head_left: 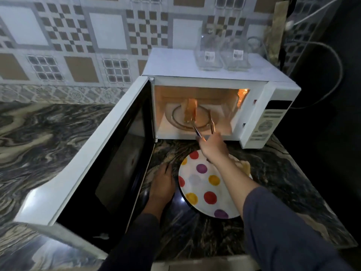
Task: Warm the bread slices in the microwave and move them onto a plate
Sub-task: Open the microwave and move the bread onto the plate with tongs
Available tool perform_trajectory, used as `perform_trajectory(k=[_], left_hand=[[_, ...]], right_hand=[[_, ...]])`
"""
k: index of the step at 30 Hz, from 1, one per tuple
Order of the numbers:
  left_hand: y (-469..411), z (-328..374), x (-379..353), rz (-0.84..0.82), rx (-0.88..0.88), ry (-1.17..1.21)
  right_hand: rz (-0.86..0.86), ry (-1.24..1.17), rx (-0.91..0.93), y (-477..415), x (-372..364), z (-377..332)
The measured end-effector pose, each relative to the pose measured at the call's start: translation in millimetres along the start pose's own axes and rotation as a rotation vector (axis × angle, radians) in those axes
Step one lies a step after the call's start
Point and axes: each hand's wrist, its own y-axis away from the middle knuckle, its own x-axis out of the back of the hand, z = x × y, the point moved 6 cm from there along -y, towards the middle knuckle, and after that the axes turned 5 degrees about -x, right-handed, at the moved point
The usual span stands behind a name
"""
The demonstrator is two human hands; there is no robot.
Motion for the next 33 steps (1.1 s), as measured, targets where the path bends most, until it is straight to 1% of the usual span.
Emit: perform_trajectory(k=[4,6,10,14,18,23,29,33], left_hand=[[-11.2,-6.0,-6.8,0.011,0.019,-0.059],[-12.5,-8.9,-7.9,0.044,0.037,-0.079],[-13.5,-9.7,-4.5,0.127,0.01,-0.07],[-12.0,-9.9,-3.5,0.153,0.009,-0.051],[-11.2,-9.5,-2.1,0.153,0.015,-0.045],[-10.8,-10.2,-2.2,0.164,0.018,-0.05],[-10.6,-10.9,-2.2,0.19,0.017,-0.049],[-10.3,-10.9,-2.6,0.186,0.012,-0.048]], right_hand=[[-0.039,0.044,-0.02,-32.9,-17.2,-26.9],[-0.074,0.044,-0.037,-50.1,-24.7,-36.3],[-0.114,0.012,-0.058,-74.9,-35.0,-46.7],[-0.074,0.025,-0.019,-80.8,-37.6,-54.7],[-0.102,0.074,0.026,-82.8,-49.5,-55.7],[-0.054,0.014,0.017,-87.2,-46.3,-58.9],[-0.055,-0.027,0.0,-90.0,-45.4,-60.1],[-0.063,-0.016,0.029,-90.7,-46.8,-59.7]])
